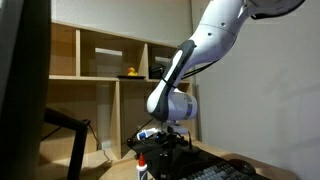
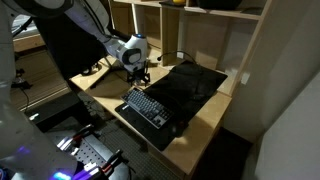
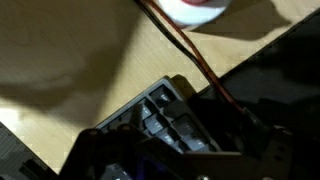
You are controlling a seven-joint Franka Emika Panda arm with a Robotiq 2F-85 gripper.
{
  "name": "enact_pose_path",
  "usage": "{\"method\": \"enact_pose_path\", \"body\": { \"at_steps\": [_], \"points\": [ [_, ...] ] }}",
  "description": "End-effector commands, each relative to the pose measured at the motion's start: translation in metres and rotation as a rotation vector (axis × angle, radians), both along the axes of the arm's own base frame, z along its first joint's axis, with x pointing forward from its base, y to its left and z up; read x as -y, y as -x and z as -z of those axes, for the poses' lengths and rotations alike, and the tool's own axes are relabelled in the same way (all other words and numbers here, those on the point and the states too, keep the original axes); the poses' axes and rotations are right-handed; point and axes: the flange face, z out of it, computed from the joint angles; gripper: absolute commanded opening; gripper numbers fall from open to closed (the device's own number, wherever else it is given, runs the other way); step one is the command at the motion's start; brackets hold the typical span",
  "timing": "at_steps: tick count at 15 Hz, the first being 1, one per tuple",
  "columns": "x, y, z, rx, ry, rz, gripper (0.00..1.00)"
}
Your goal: Push the escape key on the keyboard
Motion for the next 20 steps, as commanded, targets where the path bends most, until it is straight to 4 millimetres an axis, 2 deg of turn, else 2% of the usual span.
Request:
{"method": "enact_pose_path", "body": {
  "at_steps": [1, 14, 16, 17, 19, 20],
  "points": [
    [0.0, 0.0, 0.0, -0.001, 0.0, 0.0, 1.0],
    [0.0, 0.0, 0.0, -0.001, 0.0, 0.0, 1.0],
    [0.005, -0.013, 0.02, 0.001, -0.017, 0.047, 1.0],
    [0.006, -0.015, 0.024, 0.017, -0.031, 0.058, 1.0],
    [0.011, -0.019, 0.029, 0.054, -0.056, 0.099, 1.0],
    [0.006, -0.01, 0.02, 0.022, -0.025, 0.073, 1.0]
  ]
}}
